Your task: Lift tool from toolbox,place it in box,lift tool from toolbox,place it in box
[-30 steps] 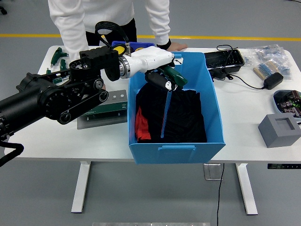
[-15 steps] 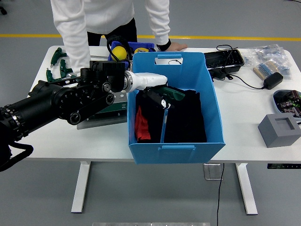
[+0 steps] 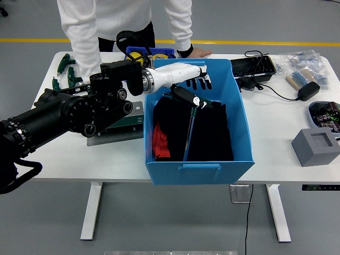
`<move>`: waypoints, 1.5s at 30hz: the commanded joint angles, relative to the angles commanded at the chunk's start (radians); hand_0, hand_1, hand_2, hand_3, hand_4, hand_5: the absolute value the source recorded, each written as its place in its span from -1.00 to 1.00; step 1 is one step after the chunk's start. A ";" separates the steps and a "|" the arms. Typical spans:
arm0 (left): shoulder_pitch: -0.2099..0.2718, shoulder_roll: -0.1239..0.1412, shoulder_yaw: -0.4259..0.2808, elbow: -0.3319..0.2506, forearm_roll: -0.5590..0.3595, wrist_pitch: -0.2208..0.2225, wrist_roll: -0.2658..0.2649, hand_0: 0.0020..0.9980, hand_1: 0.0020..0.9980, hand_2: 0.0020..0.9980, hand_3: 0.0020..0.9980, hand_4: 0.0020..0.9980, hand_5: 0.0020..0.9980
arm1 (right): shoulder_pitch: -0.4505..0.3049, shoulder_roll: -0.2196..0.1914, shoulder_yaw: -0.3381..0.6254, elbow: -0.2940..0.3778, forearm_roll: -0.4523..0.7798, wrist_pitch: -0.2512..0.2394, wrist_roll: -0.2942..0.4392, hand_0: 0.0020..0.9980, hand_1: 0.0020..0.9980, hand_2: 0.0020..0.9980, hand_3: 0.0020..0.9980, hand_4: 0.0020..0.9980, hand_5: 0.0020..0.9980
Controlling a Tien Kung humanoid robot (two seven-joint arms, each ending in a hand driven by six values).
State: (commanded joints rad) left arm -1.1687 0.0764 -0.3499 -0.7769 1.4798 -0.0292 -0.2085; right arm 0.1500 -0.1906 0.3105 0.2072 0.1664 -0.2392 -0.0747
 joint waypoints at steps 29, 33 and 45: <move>0.129 0.342 -0.149 -0.188 0.371 -0.194 0.155 0.40 0.43 0.54 0.33 0.99 0.42 | -0.053 0.022 -0.004 0.002 0.040 -0.005 0.008 0.28 0.24 0.40 0.10 0.54 0.33; 0.111 0.370 -0.076 -0.162 0.369 -0.210 0.153 0.40 0.43 0.54 0.33 0.99 0.42 | -0.057 0.024 -0.001 0.004 0.031 -0.006 0.004 0.28 0.24 0.40 0.10 0.54 0.33; 0.103 0.380 0.012 -0.137 0.415 -0.229 0.122 0.45 0.44 0.53 0.14 0.98 0.45 | -0.059 0.023 -0.006 0.004 0.038 -0.006 0.007 0.28 0.24 0.40 0.10 0.54 0.33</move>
State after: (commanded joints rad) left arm -1.0653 0.4566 -0.3377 -0.9141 1.8946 -0.2582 -0.0863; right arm 0.0906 -0.1676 0.3043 0.2108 0.2047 -0.2452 -0.0682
